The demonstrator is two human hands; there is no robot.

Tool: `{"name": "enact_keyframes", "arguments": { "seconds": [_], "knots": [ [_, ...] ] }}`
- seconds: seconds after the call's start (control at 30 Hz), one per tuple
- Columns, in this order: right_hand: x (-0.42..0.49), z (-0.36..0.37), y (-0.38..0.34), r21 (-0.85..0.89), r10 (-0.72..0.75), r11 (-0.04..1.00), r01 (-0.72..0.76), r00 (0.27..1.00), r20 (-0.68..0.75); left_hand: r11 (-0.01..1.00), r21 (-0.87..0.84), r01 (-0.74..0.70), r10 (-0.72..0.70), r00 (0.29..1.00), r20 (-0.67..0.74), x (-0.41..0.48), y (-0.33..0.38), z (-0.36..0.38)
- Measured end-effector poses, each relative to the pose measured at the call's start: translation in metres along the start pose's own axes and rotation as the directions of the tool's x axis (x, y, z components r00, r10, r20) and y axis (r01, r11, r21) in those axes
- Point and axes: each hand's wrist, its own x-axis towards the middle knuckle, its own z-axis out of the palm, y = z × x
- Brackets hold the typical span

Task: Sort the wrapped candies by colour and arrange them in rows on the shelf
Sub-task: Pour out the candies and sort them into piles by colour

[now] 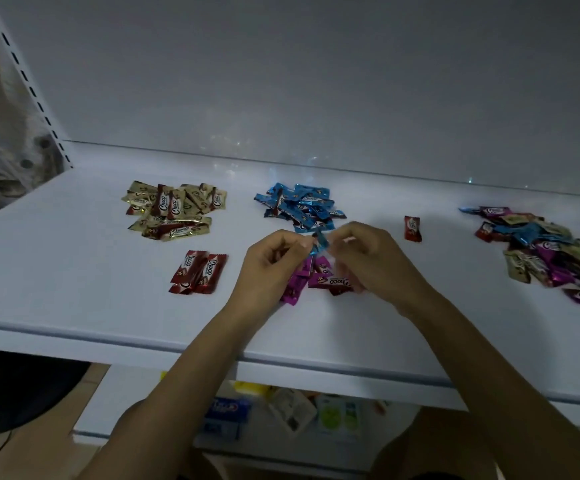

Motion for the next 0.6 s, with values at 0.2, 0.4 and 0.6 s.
{"name": "enact_keyframes", "arguments": {
  "seconds": [0.2, 0.4, 0.6],
  "knots": [
    [0.012, 0.0, -0.006, 0.217, 0.005, 0.976, -0.034, 0.991, 0.133, 0.998, 0.047, -0.03, 0.032, 0.998, -0.058, 0.002, 0.0, 0.001],
    [0.064, -0.01, -0.008, 0.458, 0.212, 0.878, -0.138, 0.971, -0.114, 0.927, -0.348, 0.138, -0.209, 0.962, -0.176, 0.011, 0.006, -0.005],
    [0.078, 0.001, -0.009, 0.146, 0.15, 0.98, -0.136, 0.984, -0.094, 0.665, -0.734, 0.138, -0.3, 0.949, -0.093, 0.009, 0.008, -0.017]
  ]
}}
